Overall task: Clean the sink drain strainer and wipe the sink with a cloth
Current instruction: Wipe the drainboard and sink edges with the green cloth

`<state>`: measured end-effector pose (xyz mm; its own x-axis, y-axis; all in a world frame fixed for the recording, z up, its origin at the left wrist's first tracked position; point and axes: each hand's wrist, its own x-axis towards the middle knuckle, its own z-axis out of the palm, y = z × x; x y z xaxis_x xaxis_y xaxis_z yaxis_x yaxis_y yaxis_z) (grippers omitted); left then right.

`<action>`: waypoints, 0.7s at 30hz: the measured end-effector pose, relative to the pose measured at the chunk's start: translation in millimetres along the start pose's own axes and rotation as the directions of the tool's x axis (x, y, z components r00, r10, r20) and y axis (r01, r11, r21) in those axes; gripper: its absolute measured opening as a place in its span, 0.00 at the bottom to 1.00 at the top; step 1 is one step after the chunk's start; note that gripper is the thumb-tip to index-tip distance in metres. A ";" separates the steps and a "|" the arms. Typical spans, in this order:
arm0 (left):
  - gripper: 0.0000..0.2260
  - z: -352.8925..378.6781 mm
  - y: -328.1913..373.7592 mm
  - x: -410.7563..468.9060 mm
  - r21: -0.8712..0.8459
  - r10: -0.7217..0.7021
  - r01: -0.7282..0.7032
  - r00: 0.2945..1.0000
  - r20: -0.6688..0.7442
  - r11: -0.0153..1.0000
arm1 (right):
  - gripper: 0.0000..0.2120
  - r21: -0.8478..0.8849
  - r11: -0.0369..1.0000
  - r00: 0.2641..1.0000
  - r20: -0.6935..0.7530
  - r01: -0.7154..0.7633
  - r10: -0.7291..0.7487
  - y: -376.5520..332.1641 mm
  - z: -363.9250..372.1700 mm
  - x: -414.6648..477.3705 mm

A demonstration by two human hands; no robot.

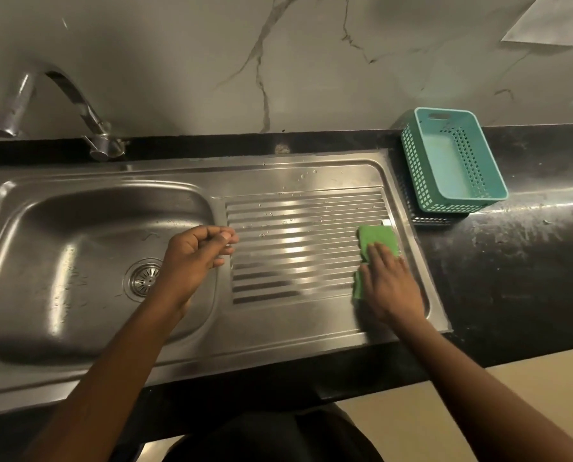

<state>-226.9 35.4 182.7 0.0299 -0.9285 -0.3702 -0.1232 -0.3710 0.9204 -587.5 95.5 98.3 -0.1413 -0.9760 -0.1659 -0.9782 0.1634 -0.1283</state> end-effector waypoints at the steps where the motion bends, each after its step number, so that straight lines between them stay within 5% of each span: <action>1: 0.09 0.9 0.0 -0.3 -0.005 -0.003 0.003 1.000 0.002 1.000 | 0.27 0.019 0.999 0.999 -0.017 -0.041 0.042 7.4 -4.6 2.4; 5: 0.08 2.7 -1.0 -1.6 -0.009 -0.003 0.003 1.000 0.001 1.000 | 0.14 0.177 0.975 0.984 -0.096 -0.131 0.150 -34.7 -3.0 2.4; 9: 0.09 4.4 -1.7 -2.3 -0.013 -0.003 0.003 1.000 0.006 1.000 | 0.16 0.248 0.956 0.987 -0.053 0.158 -0.149 -132.8 21.8 -29.0; 14: 0.10 8.0 1.7 -2.5 -0.019 -0.015 0.015 1.000 0.006 1.000 | 0.21 0.275 0.787 0.805 0.071 0.552 -0.589 -238.1 52.5 -56.6; 17: 0.10 5.8 5.0 -0.4 -0.011 -0.014 0.014 1.000 -0.007 1.000 | 0.22 0.206 0.741 0.745 0.075 0.639 -0.663 -221.0 50.3 -52.9; 21: 0.10 2.1 3.3 2.1 -0.005 -0.019 0.019 1.000 -0.009 1.000 | 0.23 0.221 0.818 0.835 0.030 0.531 -0.549 -154.8 34.5 -54.8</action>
<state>-229.4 32.3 184.6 0.0415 -0.9215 -0.3863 -0.1176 -0.3884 0.9140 -423.0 128.7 93.6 0.4240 -0.9004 -0.0973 -0.8420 -0.3523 -0.4086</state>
